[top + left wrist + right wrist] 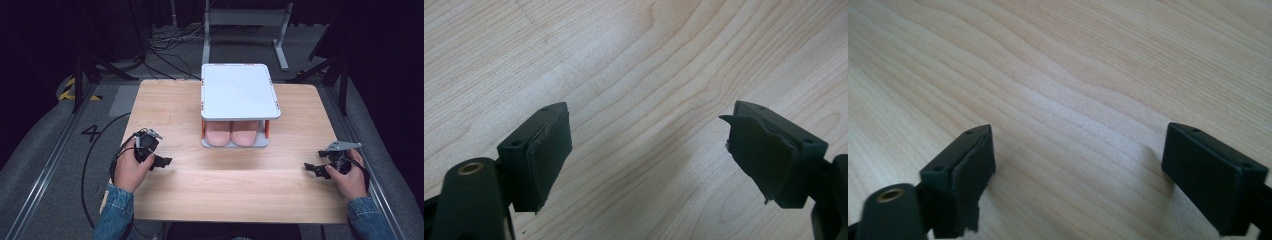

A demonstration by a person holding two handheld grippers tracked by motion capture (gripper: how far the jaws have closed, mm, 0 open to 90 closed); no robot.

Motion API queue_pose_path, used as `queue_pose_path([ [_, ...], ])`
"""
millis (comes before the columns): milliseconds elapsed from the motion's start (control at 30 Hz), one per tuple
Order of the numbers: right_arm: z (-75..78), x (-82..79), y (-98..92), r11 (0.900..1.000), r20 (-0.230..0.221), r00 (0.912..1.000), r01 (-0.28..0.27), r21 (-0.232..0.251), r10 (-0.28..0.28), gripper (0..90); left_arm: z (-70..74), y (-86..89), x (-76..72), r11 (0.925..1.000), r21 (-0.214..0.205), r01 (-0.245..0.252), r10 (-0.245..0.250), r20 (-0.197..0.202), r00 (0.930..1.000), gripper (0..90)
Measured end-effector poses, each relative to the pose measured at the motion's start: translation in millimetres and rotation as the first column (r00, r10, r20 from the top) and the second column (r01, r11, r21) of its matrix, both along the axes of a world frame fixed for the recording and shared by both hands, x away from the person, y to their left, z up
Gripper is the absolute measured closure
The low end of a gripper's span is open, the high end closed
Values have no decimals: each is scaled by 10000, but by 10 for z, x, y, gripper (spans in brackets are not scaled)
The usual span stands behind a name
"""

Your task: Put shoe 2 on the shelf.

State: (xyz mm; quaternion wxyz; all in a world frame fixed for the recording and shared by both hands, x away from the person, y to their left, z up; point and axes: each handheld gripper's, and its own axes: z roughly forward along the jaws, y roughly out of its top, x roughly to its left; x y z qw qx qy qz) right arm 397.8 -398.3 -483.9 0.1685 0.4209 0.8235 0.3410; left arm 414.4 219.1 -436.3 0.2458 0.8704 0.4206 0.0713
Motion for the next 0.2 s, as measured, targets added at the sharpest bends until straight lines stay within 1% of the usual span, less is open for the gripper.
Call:
queue_pose_path([
  [67,-40,10,19,9990,232,9990,387,223,-393,81,11,-1,-4,10000,-21,-54,54,55,10000,183],
  [200,-41,16,21,9990,247,9989,404,169,-408,78,23,-2,-3,10000,-31,-30,30,49,10000,169],
])
